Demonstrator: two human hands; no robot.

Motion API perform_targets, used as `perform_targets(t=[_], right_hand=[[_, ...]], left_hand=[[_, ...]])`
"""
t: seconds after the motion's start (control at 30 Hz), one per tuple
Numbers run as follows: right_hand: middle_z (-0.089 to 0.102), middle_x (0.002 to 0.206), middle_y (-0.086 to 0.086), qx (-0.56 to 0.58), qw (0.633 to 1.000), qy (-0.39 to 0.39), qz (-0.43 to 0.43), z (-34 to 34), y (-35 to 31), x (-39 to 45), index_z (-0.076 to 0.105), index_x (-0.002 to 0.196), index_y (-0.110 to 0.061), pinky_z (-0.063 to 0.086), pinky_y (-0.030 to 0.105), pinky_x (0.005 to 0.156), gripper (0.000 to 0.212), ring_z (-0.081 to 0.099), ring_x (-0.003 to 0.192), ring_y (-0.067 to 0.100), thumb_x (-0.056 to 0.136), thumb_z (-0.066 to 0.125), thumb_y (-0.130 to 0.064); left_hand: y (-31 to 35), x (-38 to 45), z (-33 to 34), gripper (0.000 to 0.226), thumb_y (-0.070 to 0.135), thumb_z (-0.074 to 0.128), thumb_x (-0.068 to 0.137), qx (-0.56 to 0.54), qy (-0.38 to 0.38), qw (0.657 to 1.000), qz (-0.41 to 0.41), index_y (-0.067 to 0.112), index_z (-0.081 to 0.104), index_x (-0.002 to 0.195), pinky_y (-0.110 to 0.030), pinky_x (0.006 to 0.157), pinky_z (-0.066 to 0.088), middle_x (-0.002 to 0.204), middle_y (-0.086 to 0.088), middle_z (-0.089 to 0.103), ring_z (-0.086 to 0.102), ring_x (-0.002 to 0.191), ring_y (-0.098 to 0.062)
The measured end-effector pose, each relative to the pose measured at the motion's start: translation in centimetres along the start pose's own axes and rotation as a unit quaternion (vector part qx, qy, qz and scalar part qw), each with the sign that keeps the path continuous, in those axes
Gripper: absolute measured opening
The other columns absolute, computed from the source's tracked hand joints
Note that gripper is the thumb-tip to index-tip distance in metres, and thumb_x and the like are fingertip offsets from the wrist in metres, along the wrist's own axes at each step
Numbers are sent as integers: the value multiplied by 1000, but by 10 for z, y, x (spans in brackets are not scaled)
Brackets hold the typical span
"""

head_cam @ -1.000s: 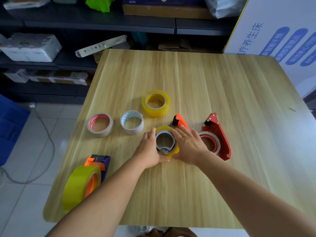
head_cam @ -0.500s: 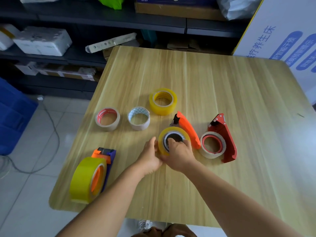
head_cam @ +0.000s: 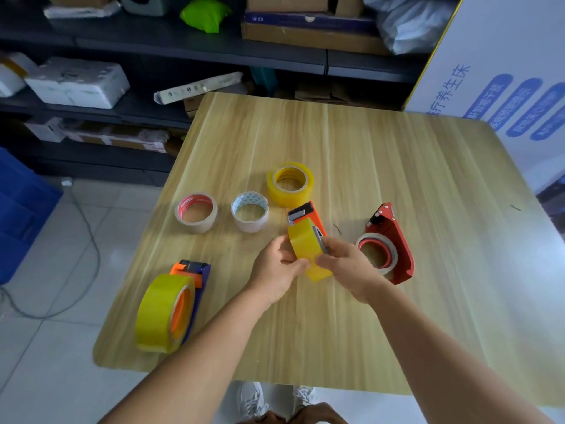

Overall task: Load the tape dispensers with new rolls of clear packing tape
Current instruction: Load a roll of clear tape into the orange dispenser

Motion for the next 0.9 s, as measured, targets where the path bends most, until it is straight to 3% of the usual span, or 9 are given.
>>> perform_targets(t=[0.17, 0.27, 0.37, 0.43, 0.53, 0.63, 0.8, 0.9], right_hand=[[69, 109, 17, 122, 992, -18, 20, -3, 14, -5, 67, 112, -11, 48, 45, 93, 36, 63, 97, 28, 89, 48, 8], [71, 104, 12, 167, 985, -8, 33, -7, 19, -8, 69, 106, -15, 48, 41, 93, 30, 64, 95, 25, 95, 44, -1], [70, 113, 15, 165, 986, -6, 35, -10, 22, -5, 67, 115, -11, 47, 39, 94, 30, 63, 103, 28, 96, 44, -6], [70, 113, 16, 157, 987, -27, 32, -10, 23, -4, 64, 121, -8, 50, 33, 86, 35, 65, 100, 25, 90, 47, -6], [72, 95, 8, 142, 989, -31, 39, -9, 23, -6, 66, 115, -6, 49, 20, 70, 26, 65, 79, 12, 93, 53, -11], [73, 98, 11, 159, 986, 0, 50, -9, 31, -4, 68, 109, -8, 52, 29, 79, 25, 66, 85, 18, 92, 61, -24], [70, 89, 4, 188, 981, 5, 44, -7, 35, -3, 62, 106, -7, 51, 20, 68, 17, 65, 77, 14, 90, 61, -4], [70, 86, 0, 179, 983, -18, 33, -8, 32, -4, 61, 104, -11, 49, 22, 73, 24, 63, 80, 15, 86, 60, 6]], left_hand=[[3, -4, 4, 53, 13, 78, 76, 10, 1, 1000, 19, 16, 52, 122, -40, 84, 57, 95, -7, 73, 70, 86, -21], [5, -6, 6, 51, 15, 74, 81, -6, -13, 1000, 12, 14, 50, 127, -29, 72, 56, 94, -8, 71, 68, 78, -15], [10, -6, 5, 45, 16, 68, 87, -8, -12, 1000, 18, 12, 52, 128, -18, 63, 52, 93, -6, 71, 66, 73, -10], [12, -5, 4, 48, 19, 69, 86, 4, -6, 1000, 29, 11, 51, 130, -23, 69, 55, 93, -7, 72, 67, 75, -12], [9, -6, 6, 63, 27, 72, 78, 69, -9, 997, 35, 25, 46, 135, -39, 88, 54, 92, -1, 73, 68, 87, -17], [7, -13, 15, 70, 11, 73, 80, 121, -26, 991, 57, 30, 38, 137, -28, 82, 52, 87, 5, 66, 63, 79, -9], [7, -13, 19, 74, 6, 71, 80, 123, -45, 990, 61, 25, 31, 140, -20, 76, 51, 91, 2, 62, 59, 78, -7], [15, -8, 13, 66, 20, 67, 87, 59, -25, 997, 39, 20, 31, 141, -14, 77, 47, 104, 1, 63, 59, 88, -4]])
Point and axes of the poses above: each hand's wrist, its own x-axis towards the middle knuckle, its own z-axis out of the palm, y = z × x, the point moved 7 cm from there along x, towards the middle knuckle
